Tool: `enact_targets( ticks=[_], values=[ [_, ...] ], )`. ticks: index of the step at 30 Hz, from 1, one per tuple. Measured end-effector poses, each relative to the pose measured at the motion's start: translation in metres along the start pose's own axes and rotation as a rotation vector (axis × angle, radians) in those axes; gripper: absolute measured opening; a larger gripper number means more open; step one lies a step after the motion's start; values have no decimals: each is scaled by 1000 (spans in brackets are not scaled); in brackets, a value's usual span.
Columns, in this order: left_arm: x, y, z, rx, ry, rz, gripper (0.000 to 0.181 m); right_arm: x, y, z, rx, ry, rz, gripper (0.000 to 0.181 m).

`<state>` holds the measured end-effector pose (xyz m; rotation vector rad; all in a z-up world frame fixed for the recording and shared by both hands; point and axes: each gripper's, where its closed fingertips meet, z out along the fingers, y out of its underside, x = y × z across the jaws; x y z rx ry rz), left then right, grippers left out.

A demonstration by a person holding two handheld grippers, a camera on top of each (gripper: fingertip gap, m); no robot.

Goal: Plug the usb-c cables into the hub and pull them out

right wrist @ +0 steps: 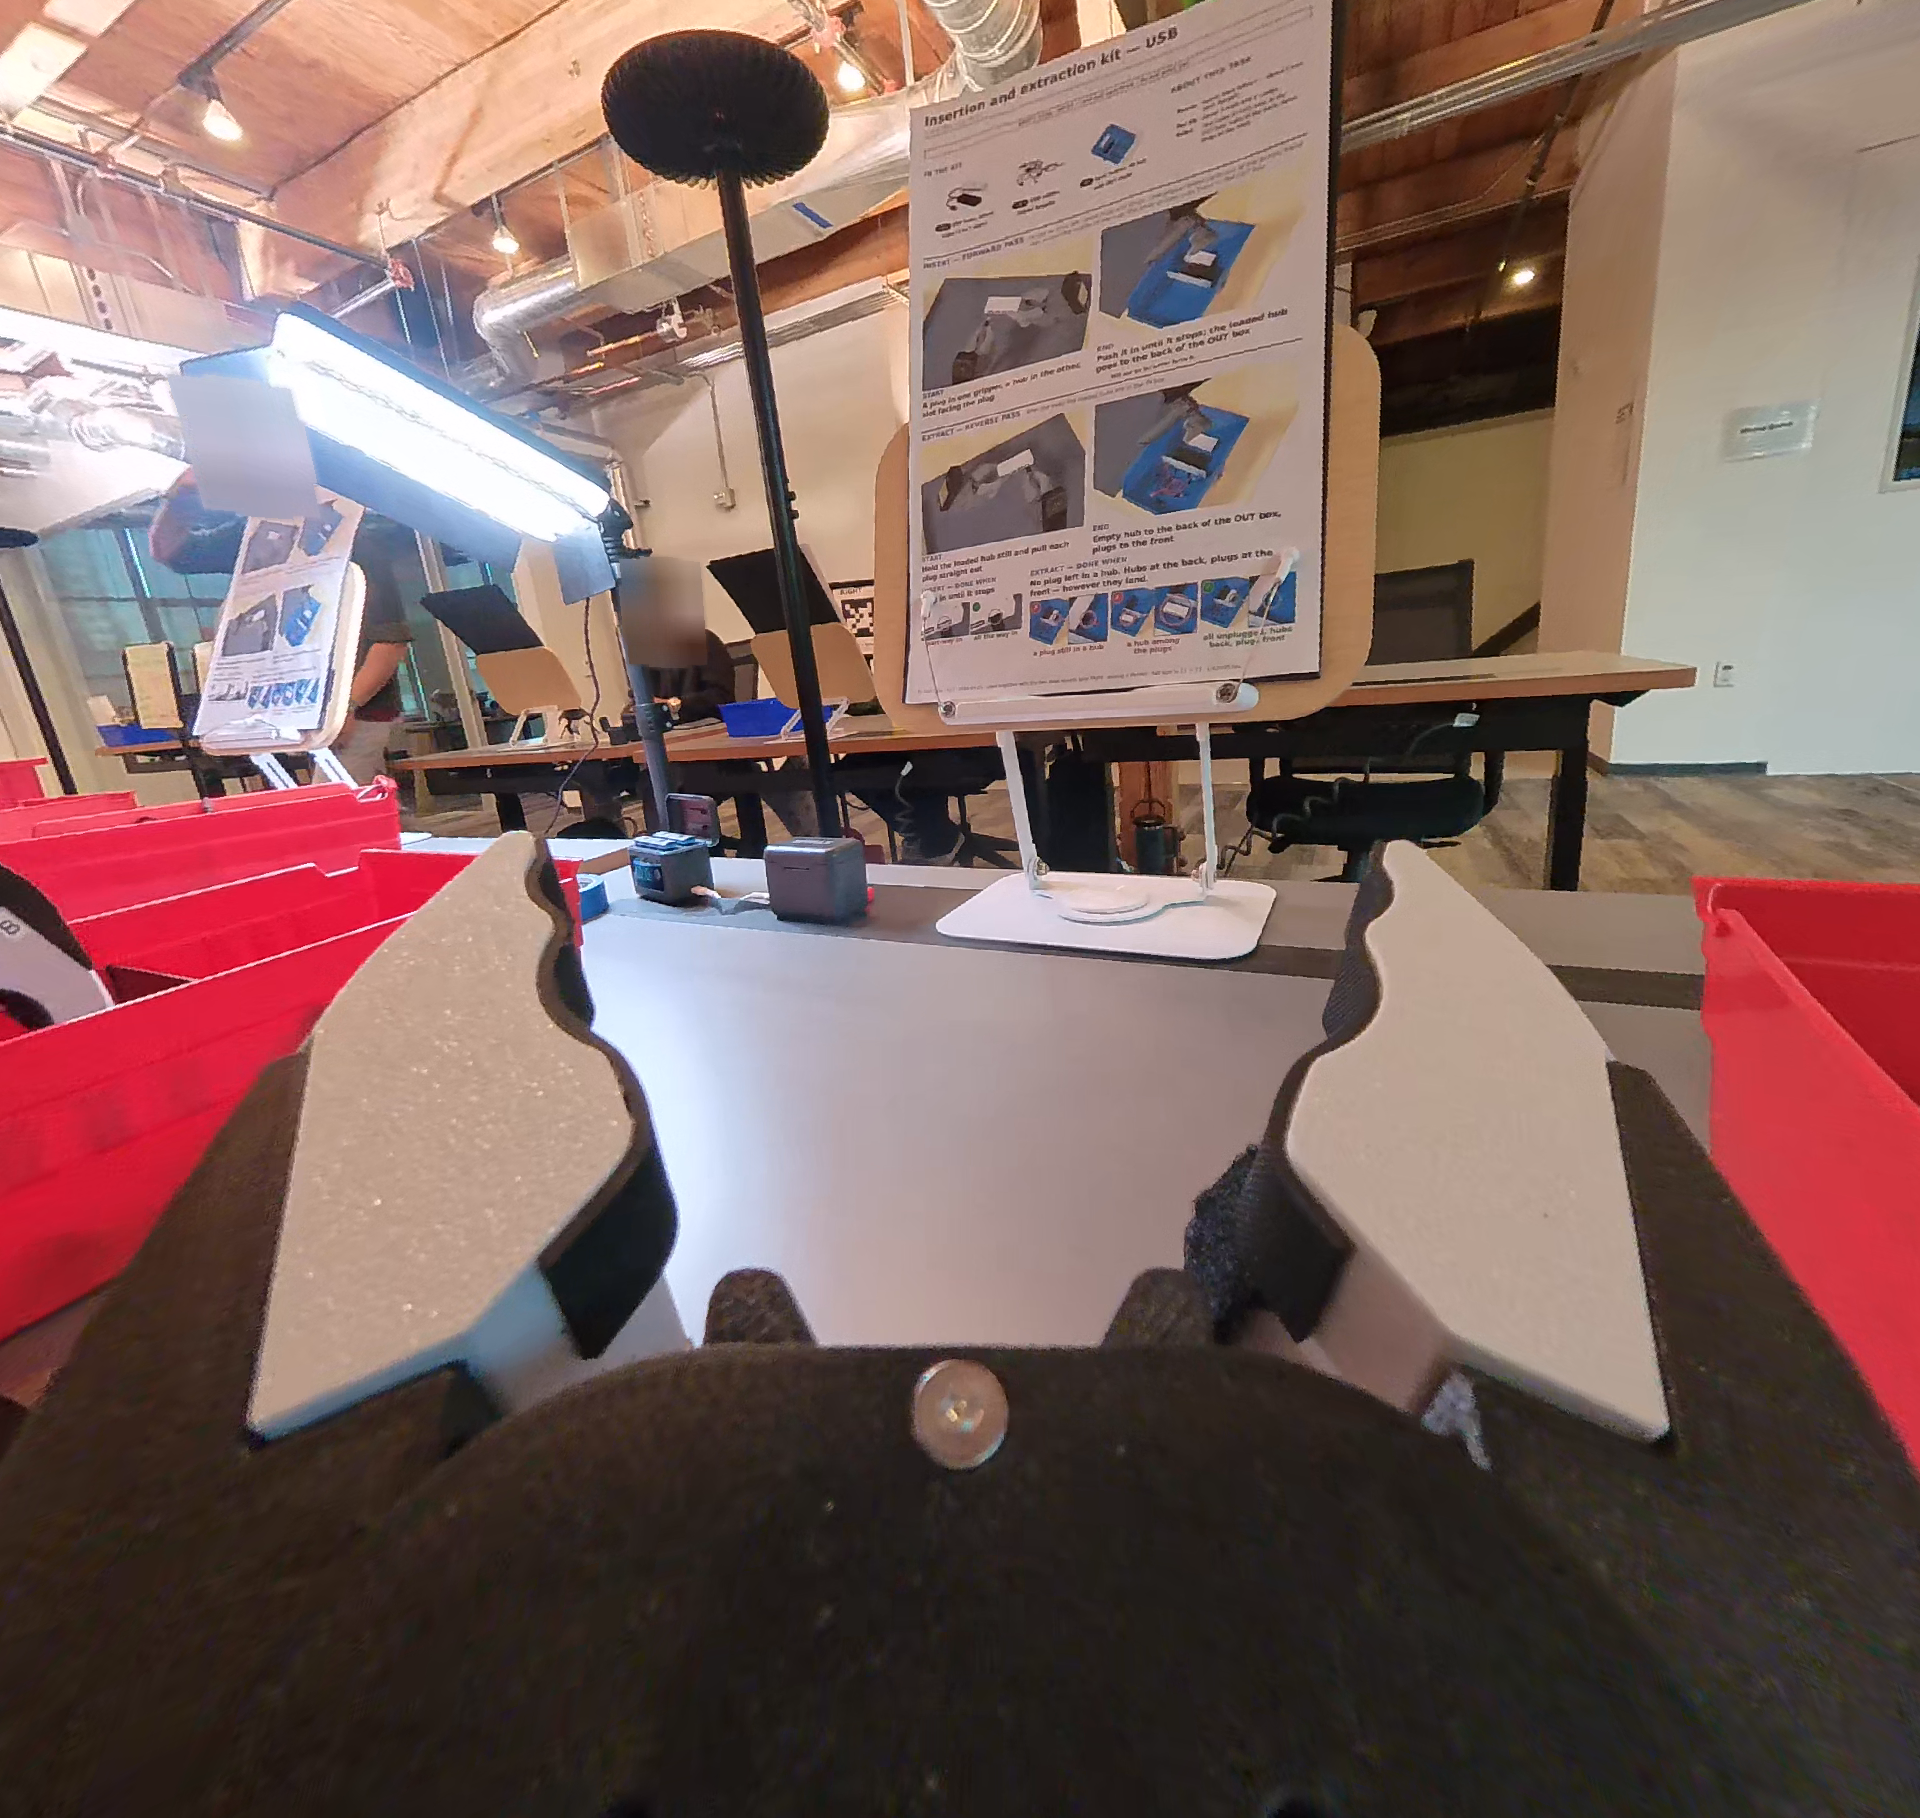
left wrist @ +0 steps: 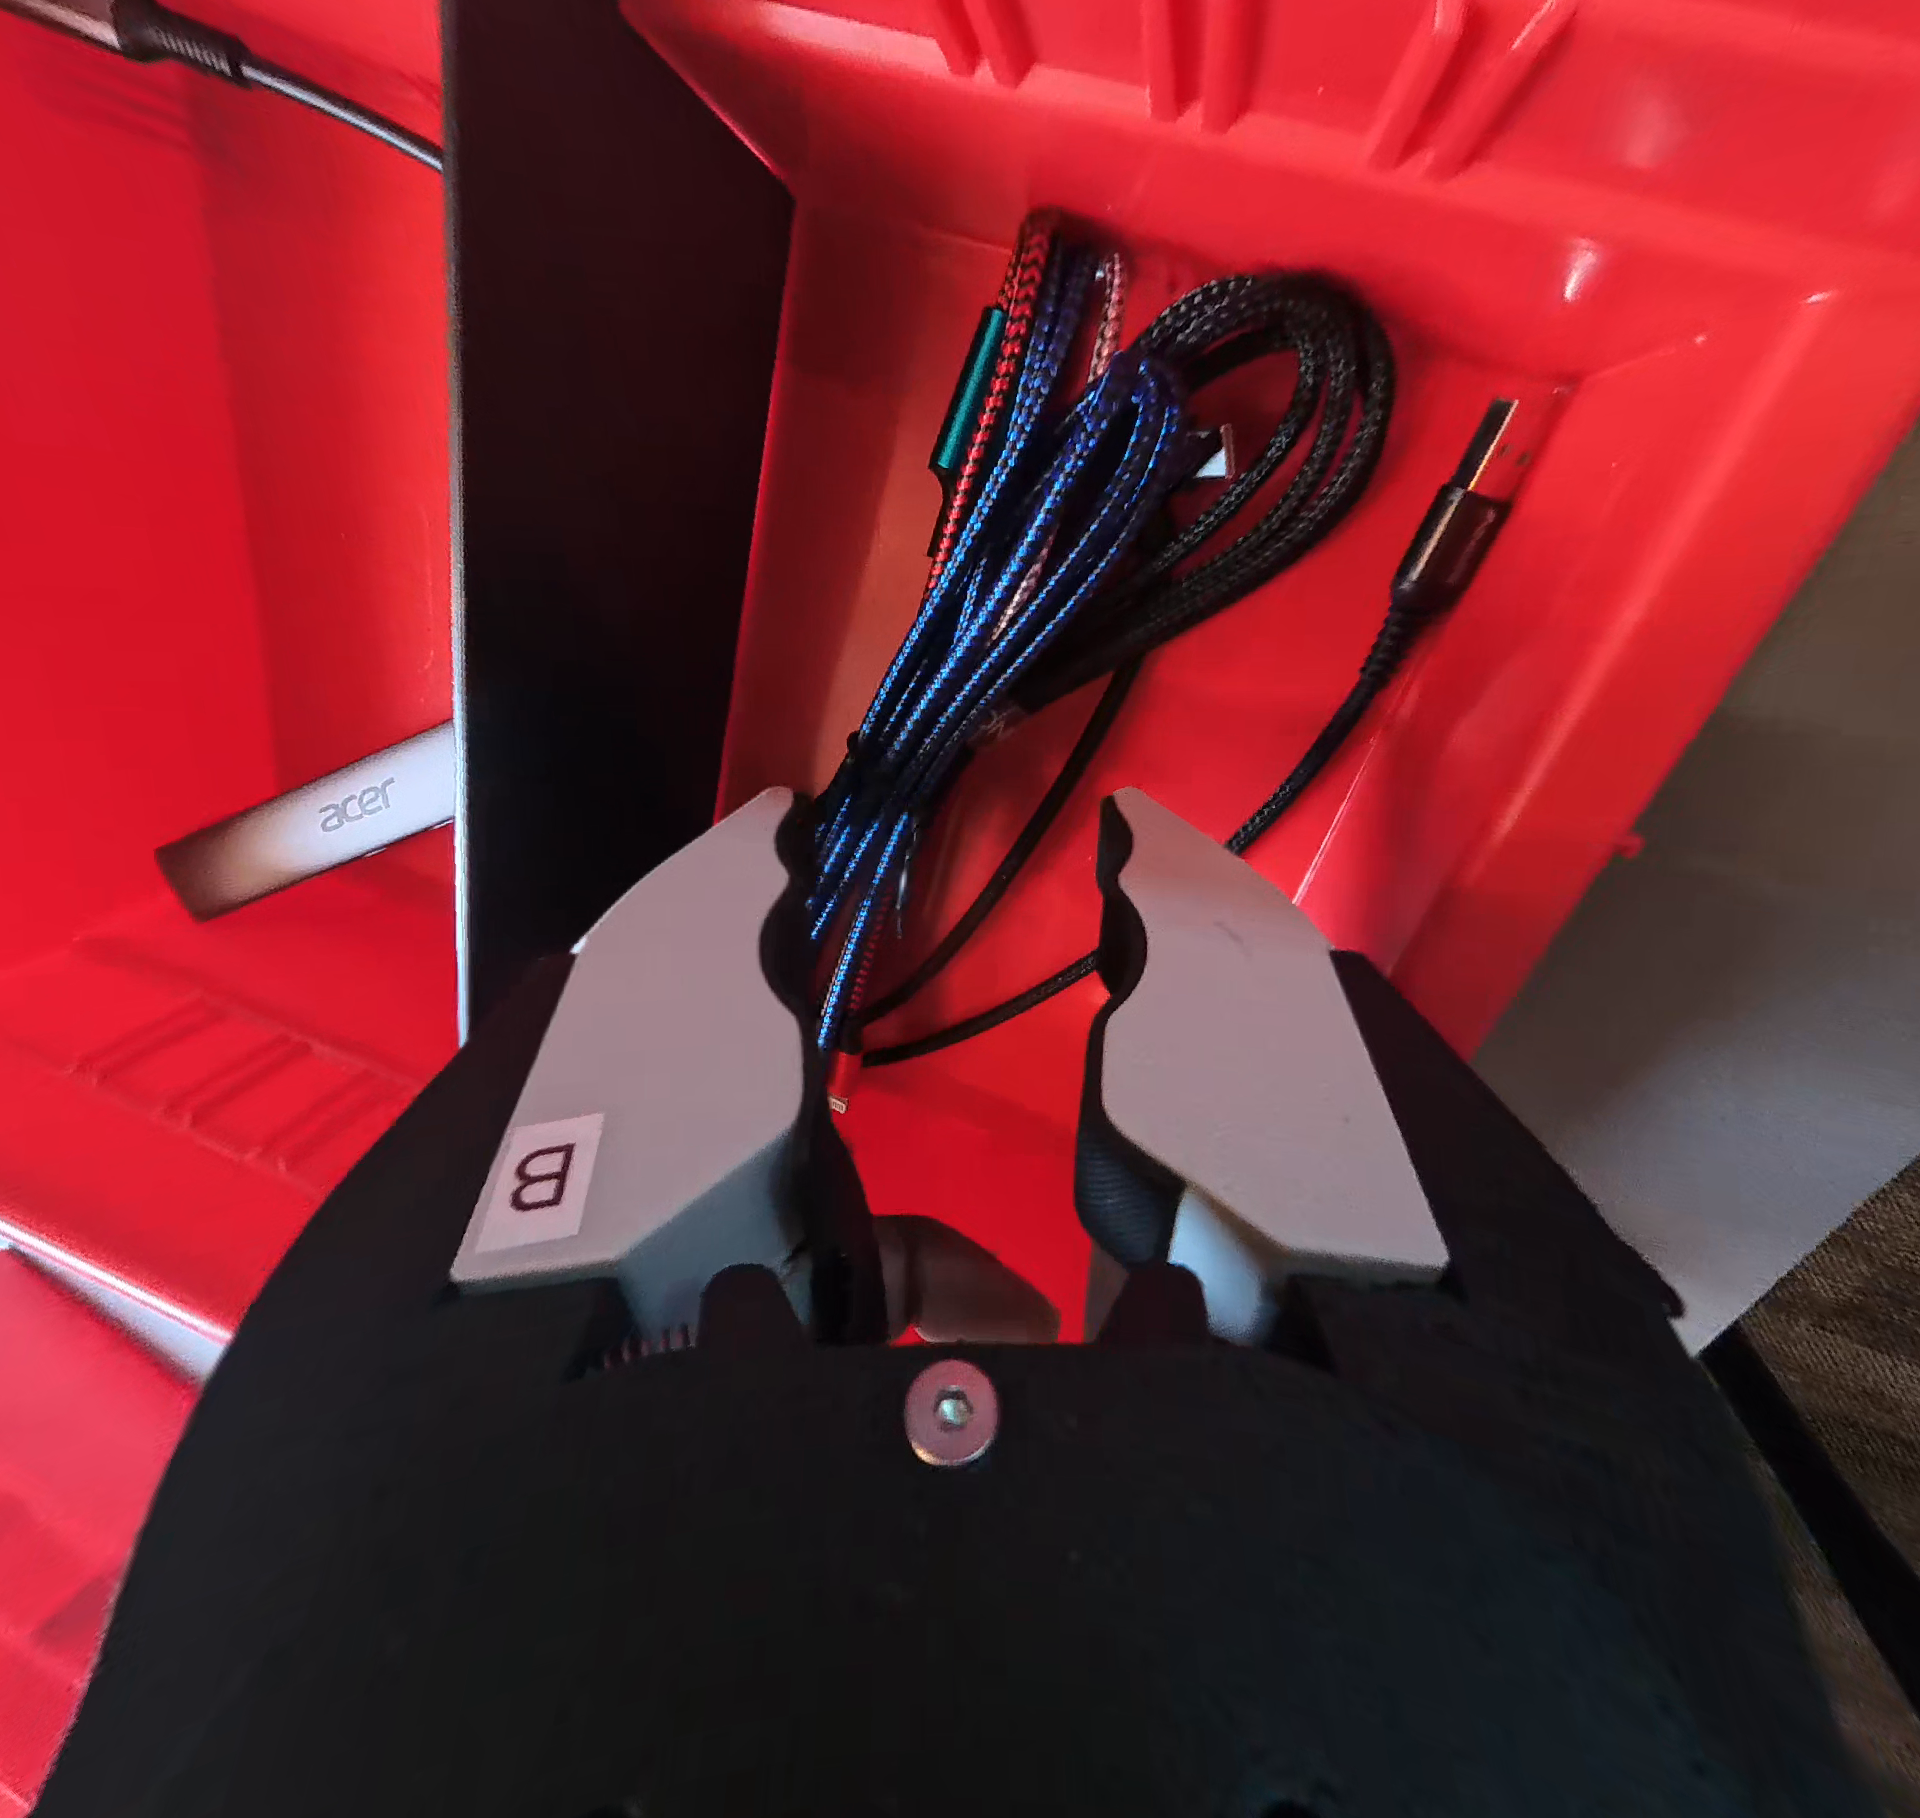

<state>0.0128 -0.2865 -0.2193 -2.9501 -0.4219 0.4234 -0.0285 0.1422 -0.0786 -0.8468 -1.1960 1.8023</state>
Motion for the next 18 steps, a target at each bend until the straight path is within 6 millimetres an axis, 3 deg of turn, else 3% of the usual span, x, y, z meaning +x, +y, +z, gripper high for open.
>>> enact_targets(
  ticks=[8,14,18],
  values=[
    [-11,1,-6,-3,-66,2,20,0,0,0,0,-2,4,137],
    [-11,-1,-22,9,-71,-8,21,0,0,1,1,-4,12,137],
    [-6,-13,-48,105,-57,-21,48,-1,-1,0,4,-5,15,137]
  ],
)
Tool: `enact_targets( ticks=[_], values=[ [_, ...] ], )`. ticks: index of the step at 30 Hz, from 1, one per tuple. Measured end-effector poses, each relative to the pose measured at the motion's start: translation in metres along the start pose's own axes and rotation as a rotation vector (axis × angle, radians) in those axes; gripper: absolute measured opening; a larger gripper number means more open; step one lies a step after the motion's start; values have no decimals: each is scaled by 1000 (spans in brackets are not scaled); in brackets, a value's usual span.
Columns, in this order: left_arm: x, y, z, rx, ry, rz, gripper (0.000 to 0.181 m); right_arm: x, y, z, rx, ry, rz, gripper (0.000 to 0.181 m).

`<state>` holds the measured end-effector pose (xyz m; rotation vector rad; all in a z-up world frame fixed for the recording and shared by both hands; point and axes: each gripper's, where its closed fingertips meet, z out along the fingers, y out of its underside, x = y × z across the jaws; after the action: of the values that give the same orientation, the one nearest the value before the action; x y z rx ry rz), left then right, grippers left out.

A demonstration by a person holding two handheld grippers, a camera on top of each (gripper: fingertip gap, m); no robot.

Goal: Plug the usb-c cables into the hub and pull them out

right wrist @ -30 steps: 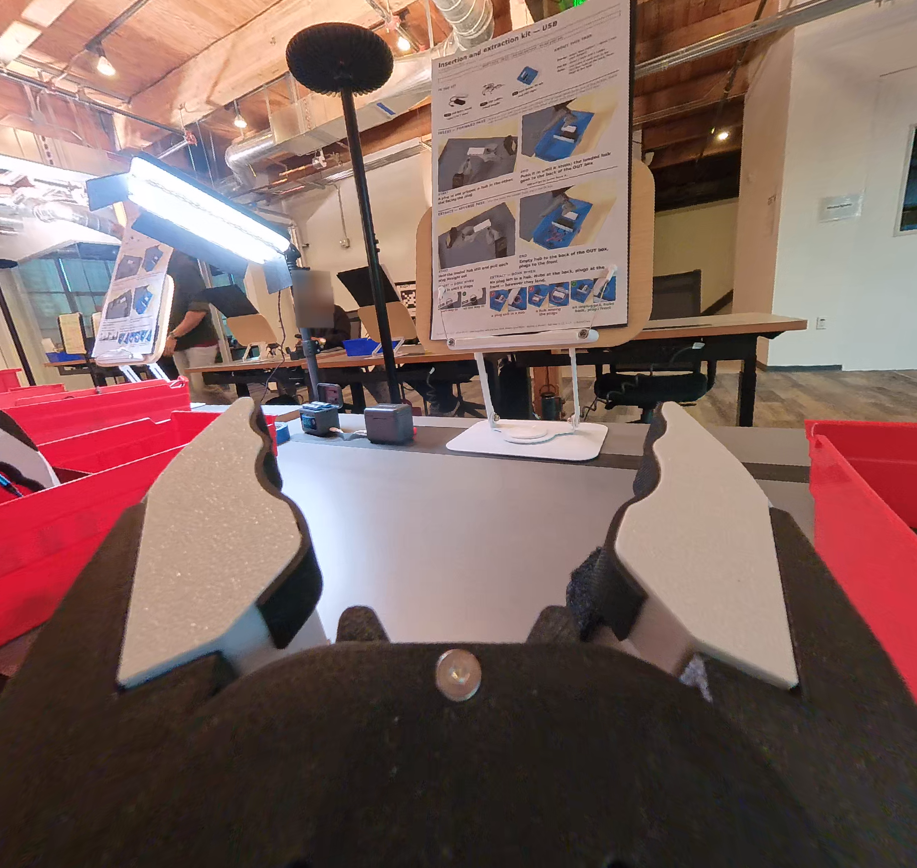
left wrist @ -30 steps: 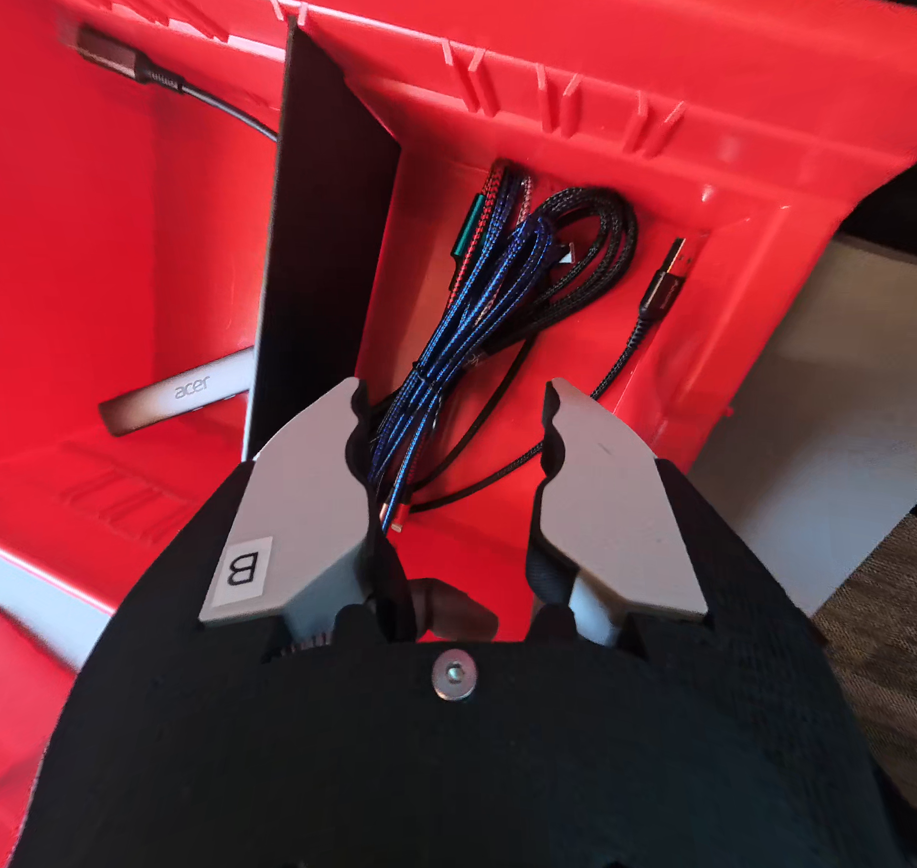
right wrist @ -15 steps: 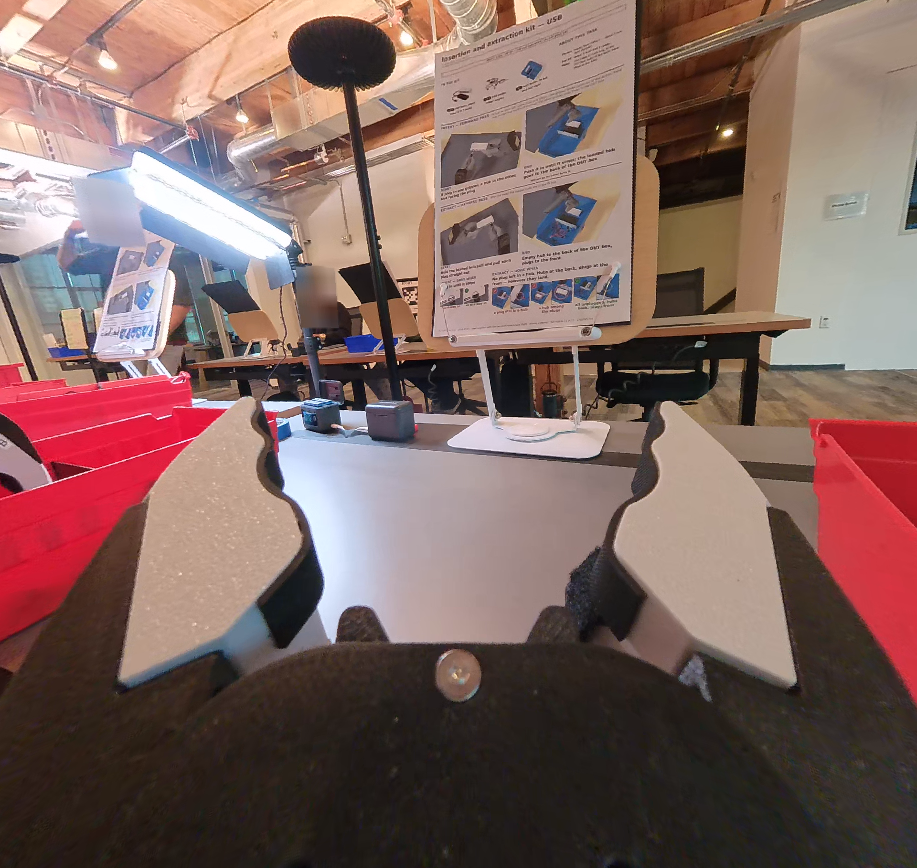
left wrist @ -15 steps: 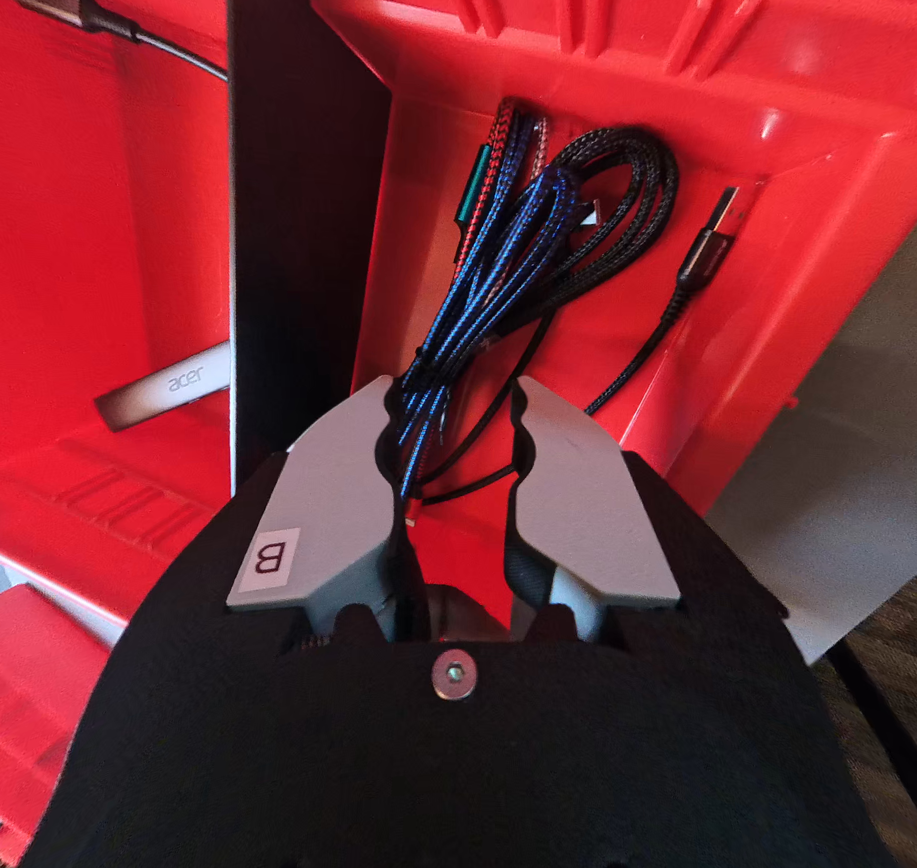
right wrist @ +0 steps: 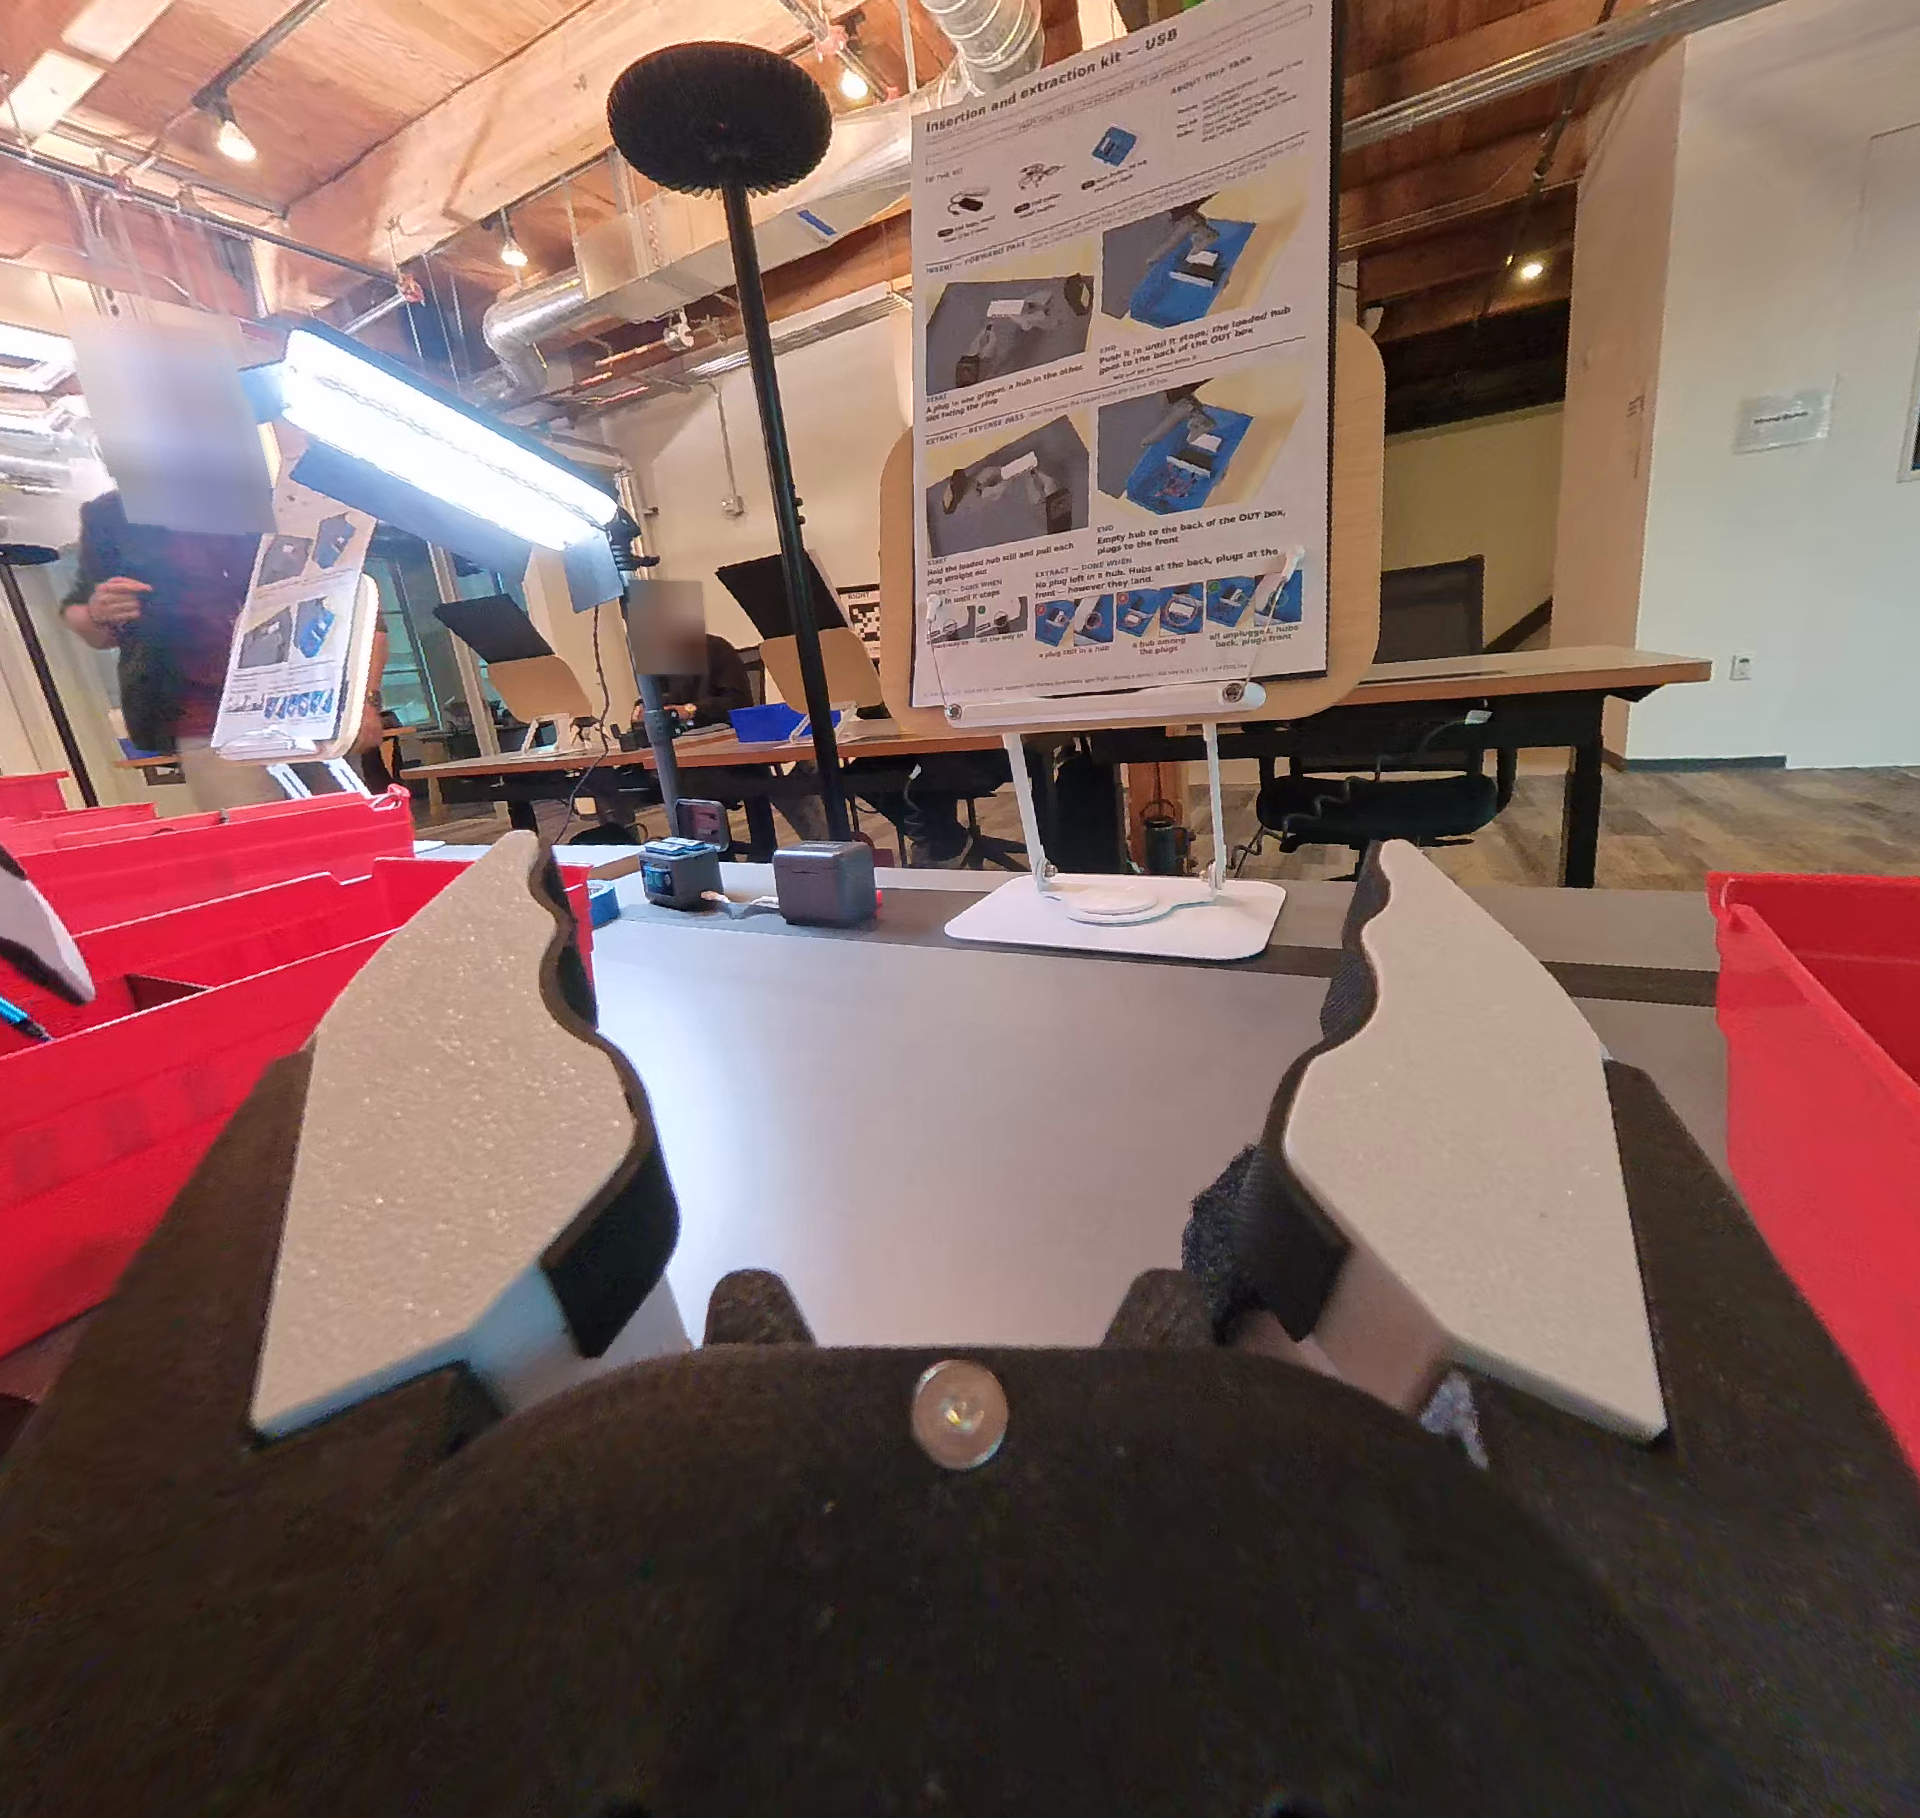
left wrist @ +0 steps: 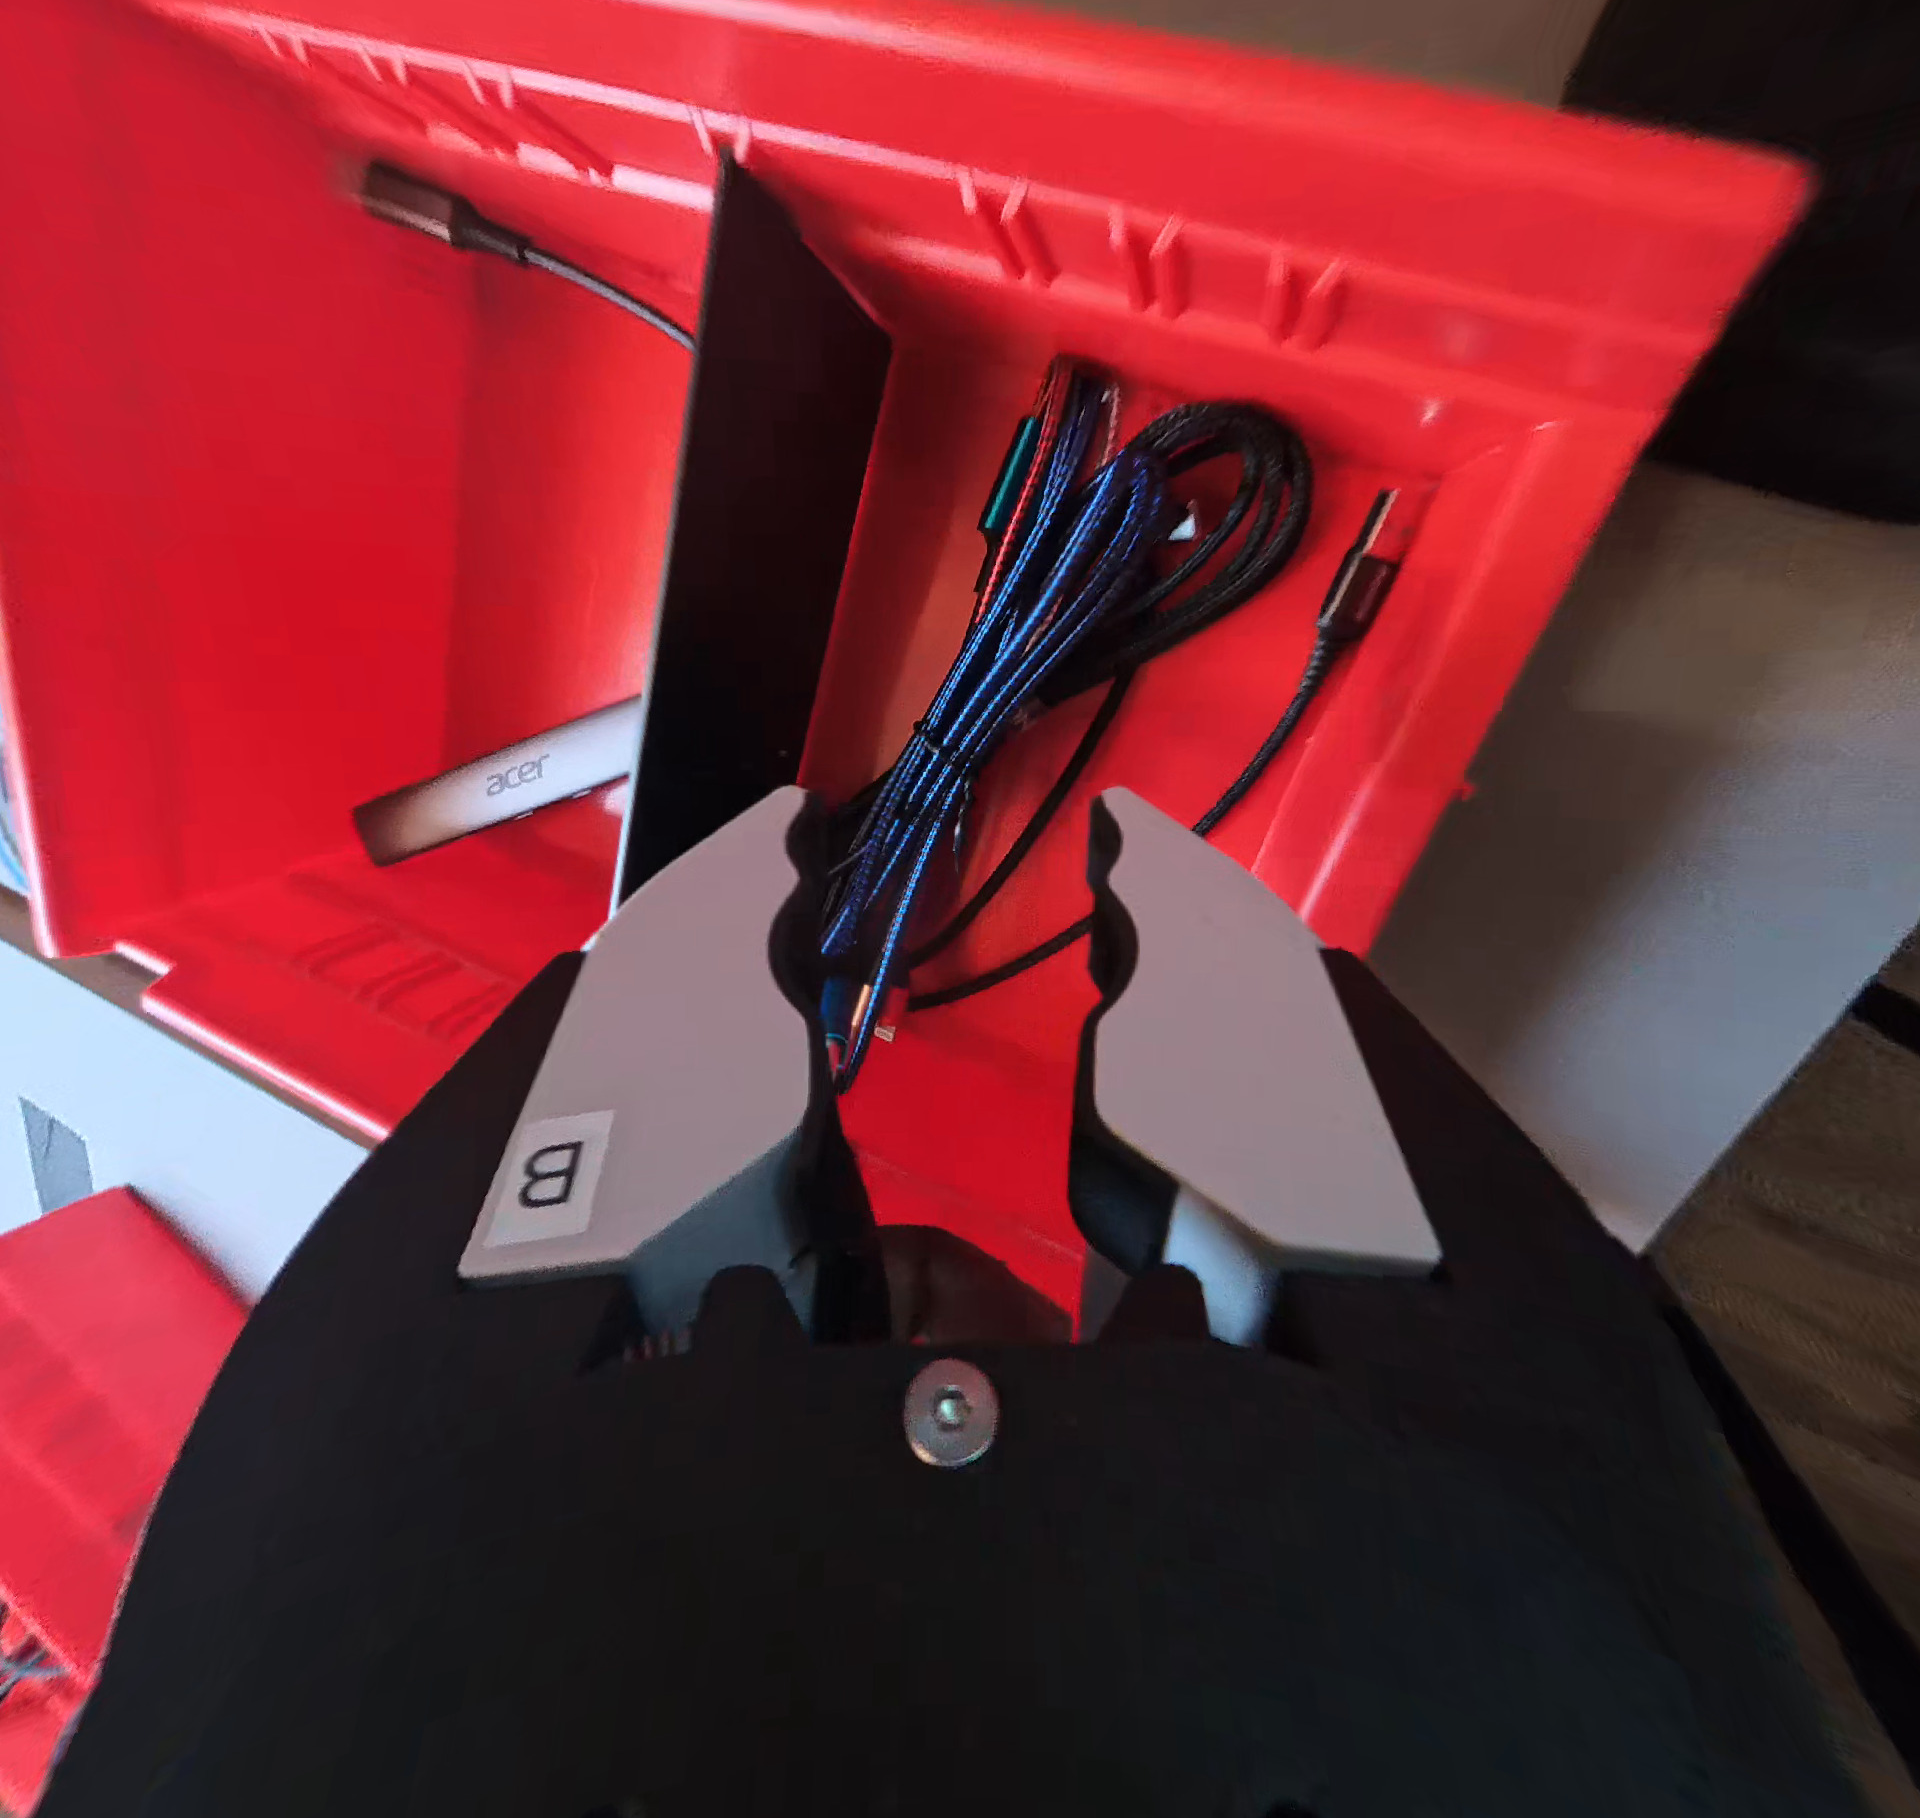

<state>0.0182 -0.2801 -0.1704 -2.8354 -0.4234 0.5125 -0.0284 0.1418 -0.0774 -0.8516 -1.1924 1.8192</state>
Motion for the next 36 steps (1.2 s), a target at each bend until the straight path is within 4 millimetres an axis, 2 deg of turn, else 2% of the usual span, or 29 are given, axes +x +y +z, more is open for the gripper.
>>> enact_targets(
  ticks=[4,10,13,15,16,18,20,25,29,32,36],
  values=[
    [12,-9,-9,80,33,26,58,-1,0,0,3,-8,8,137],
    [12,-2,10,31,35,46,55,0,-1,0,11,-10,19,137],
    [9,-5,16,8,25,73,52,-1,-1,0,12,-13,24,138],
    [-18,-11,5,11,-82,-11,50,-1,-1,0,13,-17,26,138],
    [-37,-15,-3,35,-134,-121,48,-2,0,1,12,-20,29,138],
    [-67,-27,-10,116,-126,-442,47,-4,1,1,8,-27,31,139],
    [-94,-20,0,62,-132,-694,57,-3,-1,0,14,-23,24,139],
    [-134,8,49,-98,-129,-912,63,1,-5,-1,34,-18,53,138],
    [-146,41,79,-252,-139,-1030,62,4,-9,-3,55,-17,90,139],
    [-145,44,94,-256,-82,-1130,57,6,-13,-4,82,-25,116,140],
    [-141,54,104,-359,-105,-1105,50,8,-16,-6,101,-28,135,140]
  ],
)
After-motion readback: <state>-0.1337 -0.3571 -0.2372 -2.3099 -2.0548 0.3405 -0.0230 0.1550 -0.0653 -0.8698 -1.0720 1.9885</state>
